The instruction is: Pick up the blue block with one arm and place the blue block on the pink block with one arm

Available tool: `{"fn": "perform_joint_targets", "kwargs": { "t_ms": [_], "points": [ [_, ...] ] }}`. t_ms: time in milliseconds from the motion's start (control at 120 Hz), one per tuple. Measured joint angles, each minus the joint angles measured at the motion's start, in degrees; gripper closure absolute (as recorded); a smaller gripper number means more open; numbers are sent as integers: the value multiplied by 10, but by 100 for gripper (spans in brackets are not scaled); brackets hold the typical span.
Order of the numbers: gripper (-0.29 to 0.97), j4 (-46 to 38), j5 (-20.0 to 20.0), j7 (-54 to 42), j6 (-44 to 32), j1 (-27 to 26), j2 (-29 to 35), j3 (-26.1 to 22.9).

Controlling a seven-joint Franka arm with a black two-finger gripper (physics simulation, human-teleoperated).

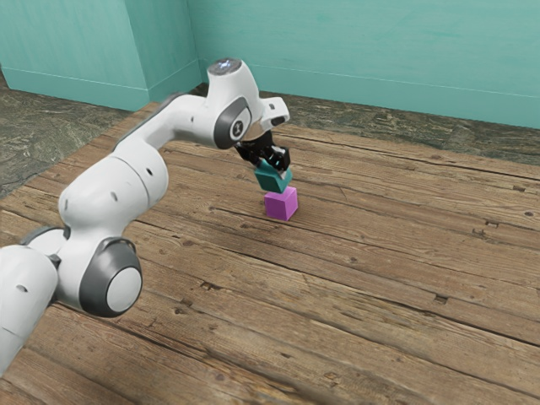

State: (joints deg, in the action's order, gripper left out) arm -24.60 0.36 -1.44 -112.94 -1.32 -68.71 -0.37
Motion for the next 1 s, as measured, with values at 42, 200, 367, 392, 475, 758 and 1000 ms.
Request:
{"fn": "perform_joint_targets", "kwargs": {
  "t_ms": [42,200,367,392,475,758,1000],
  "points": [
    [39,0,0,0,-1,0,0,0],
    [33,-3,-1,-1,-4,0,-1,0],
    [16,-4,-6,-5,-11,0,0,0],
    [14,-4,-6,-6,-13,0,0,0],
    [9,-29,-7,-8,-10,0,16,-1],
    [2,-159,-9,-16,25,2,156,2],
    [1,-160,-8,-24,35,3,164,2]
  ]
}}
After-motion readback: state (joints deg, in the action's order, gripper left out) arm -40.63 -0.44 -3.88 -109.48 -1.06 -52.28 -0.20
